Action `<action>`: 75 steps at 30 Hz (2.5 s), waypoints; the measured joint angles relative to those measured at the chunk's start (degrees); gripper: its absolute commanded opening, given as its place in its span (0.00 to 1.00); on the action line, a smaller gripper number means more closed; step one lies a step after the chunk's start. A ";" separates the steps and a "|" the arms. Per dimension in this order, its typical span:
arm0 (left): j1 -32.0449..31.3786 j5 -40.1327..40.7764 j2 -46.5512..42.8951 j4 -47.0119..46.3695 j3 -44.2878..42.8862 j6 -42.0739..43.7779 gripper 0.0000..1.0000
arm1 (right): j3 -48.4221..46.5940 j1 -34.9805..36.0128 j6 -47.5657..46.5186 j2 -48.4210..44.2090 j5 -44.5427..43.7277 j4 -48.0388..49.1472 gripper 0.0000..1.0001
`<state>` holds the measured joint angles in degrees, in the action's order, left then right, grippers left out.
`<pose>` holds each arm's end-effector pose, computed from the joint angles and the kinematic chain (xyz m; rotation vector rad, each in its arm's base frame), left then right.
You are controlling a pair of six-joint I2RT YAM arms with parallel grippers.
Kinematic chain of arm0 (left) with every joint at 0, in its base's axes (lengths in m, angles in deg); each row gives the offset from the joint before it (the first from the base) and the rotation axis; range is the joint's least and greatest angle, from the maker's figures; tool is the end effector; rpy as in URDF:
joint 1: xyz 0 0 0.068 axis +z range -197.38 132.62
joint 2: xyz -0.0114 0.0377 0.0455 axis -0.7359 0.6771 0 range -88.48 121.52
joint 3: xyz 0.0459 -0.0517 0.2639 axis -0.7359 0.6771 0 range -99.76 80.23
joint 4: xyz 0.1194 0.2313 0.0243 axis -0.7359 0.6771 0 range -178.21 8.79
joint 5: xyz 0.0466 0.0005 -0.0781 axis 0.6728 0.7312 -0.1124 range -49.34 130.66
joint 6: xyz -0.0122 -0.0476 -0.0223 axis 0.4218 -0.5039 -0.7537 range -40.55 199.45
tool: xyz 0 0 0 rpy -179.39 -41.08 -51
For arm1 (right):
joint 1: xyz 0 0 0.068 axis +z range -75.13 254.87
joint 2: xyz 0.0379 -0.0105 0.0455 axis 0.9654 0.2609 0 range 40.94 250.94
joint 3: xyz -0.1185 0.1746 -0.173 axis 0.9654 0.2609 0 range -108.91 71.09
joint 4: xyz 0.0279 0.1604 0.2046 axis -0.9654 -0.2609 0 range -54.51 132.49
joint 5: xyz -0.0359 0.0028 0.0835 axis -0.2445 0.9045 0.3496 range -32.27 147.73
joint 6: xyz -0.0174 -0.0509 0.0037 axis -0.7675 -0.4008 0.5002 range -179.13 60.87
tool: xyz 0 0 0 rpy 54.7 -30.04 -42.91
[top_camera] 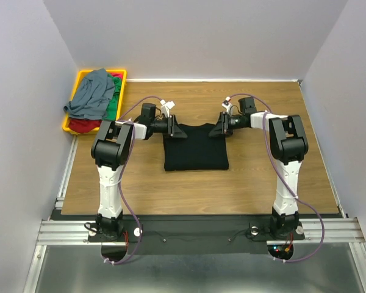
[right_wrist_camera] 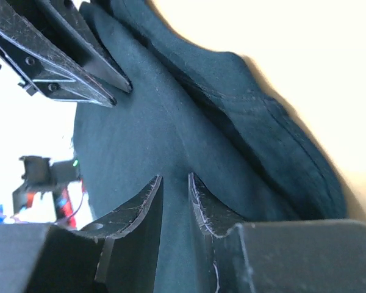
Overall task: Fold and stack the t-shirts
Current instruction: Fold the tshirt, then neatly place the folded tshirt to the corner
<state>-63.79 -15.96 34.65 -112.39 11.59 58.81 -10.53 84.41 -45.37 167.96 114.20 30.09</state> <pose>0.4101 -0.1519 0.1228 0.5554 2.0644 -1.4156 0.4327 0.1027 0.1128 -0.2873 2.4474 1.4227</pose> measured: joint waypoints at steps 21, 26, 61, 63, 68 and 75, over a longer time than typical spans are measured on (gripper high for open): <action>-3.96 -3.98 -15.61 -2.71 17.90 -0.63 0.38 | 18.01 5.51 6.27 -13.20 3.32 4.00 0.42; 0.13 -6.93 -8.55 -1.95 16.94 -0.74 0.38 | 18.18 2.73 5.29 -8.11 5.68 3.74 0.40; 2.01 -11.45 -12.02 12.96 17.77 8.46 0.41 | 22.73 -0.72 1.01 -12.17 3.80 -2.36 0.39; 2.14 -9.09 -14.40 15.21 17.25 10.40 0.42 | 23.06 -1.70 -0.37 -14.19 0.83 -4.00 0.40; 3.41 -2.32 -29.05 22.05 13.51 15.80 0.63 | 23.21 -2.73 -4.46 -24.48 -8.92 -8.72 0.55; 7.19 8.76 -51.71 25.35 9.77 19.39 0.91 | 17.11 5.46 -7.06 -38.34 -29.31 -11.13 0.98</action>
<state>-56.60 -7.19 -17.06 -87.04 21.36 78.19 6.58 89.88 -52.43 129.62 84.89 18.96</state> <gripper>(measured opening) 0.901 0.884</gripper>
